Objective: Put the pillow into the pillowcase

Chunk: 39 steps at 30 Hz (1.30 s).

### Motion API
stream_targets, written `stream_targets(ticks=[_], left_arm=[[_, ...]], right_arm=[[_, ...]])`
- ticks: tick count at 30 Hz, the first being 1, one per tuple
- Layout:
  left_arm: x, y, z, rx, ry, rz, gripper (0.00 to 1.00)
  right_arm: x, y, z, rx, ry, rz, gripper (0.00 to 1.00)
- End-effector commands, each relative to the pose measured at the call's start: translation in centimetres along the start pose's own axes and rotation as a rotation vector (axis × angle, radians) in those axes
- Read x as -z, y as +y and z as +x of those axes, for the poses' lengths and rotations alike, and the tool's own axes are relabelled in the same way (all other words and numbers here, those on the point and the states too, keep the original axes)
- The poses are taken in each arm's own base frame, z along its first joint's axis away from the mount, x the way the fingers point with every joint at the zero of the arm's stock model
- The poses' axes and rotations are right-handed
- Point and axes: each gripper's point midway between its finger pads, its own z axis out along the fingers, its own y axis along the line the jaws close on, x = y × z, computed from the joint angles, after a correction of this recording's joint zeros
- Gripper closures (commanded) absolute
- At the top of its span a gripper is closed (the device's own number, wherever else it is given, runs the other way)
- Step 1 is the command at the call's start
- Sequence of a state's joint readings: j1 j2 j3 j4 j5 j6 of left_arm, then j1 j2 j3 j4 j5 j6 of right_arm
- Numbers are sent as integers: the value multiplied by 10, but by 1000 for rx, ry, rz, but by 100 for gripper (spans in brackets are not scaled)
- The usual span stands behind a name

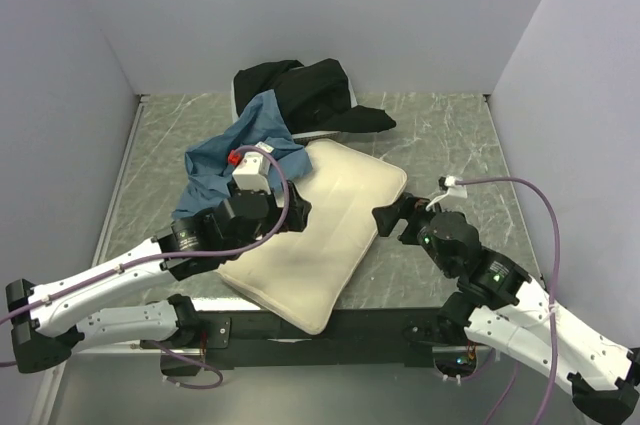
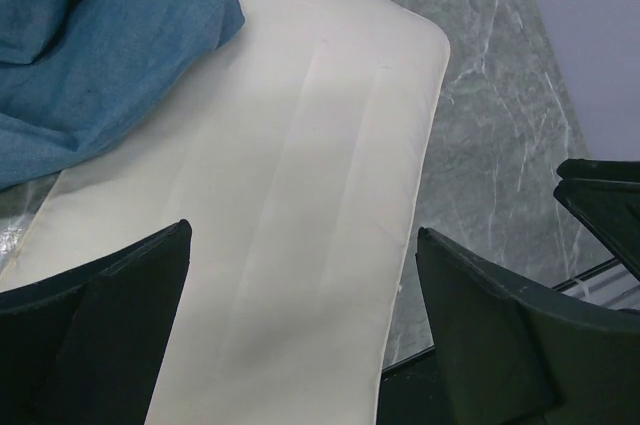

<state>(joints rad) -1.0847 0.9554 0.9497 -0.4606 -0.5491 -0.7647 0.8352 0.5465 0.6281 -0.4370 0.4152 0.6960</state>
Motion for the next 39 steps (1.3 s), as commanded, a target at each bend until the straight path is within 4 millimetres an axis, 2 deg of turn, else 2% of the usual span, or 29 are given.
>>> stream_targets(ticks=[1,4,7,9,12,15,17,18,19,21,22,24,25,26,28,30,35,37,39], left_arm=[[0,-3,-7,59,-21,4,1],[-2,4,-8,57,-27,-41,1],[0,2,-11,86,-24,-49,0],[0,0,-8,99,-14,-40,1],[-2,9,4,131,8,-75,1],[-6,29,25,173,39,-152,1],[-7,54,46,226,57,-266,1],[-9,63,54,322,51,-327,1],[-4,87,68,319,62,-428,1],[-2,99,81,441,57,-500,1],[2,111,93,459,72,-548,1],[11,125,108,545,86,-615,1],[16,137,120,564,97,-658,1],[24,145,132,591,134,-697,1],[31,160,150,677,137,-754,0],[32,165,161,720,145,-749,1],[21,163,171,742,150,-723,1],[16,161,171,725,143,-727,1],[9,159,170,683,139,-739,1]], right_arm=[[6,-9,-12,5,-49,38,0],[9,-15,-14,14,-61,67,0],[10,-12,-14,16,-55,48,0],[8,-10,-11,14,-40,43,0],[0,-9,-4,23,-29,39,0],[-9,-9,3,47,-26,36,0],[-19,-6,6,77,-19,36,0],[-22,-4,9,99,0,28,0],[-31,-4,16,119,30,45,0],[-42,0,16,138,55,59,0],[-55,-1,26,158,102,78,0],[-70,-8,25,156,131,114,0],[-83,-13,40,149,199,123,0],[-93,-24,35,113,206,153,0],[-110,-30,46,63,254,138,0],[-122,-44,54,32,267,172,0],[-141,-40,71,-14,320,150,1],[-145,-41,77,-30,327,144,6],[-143,-40,82,-50,338,139,25]])
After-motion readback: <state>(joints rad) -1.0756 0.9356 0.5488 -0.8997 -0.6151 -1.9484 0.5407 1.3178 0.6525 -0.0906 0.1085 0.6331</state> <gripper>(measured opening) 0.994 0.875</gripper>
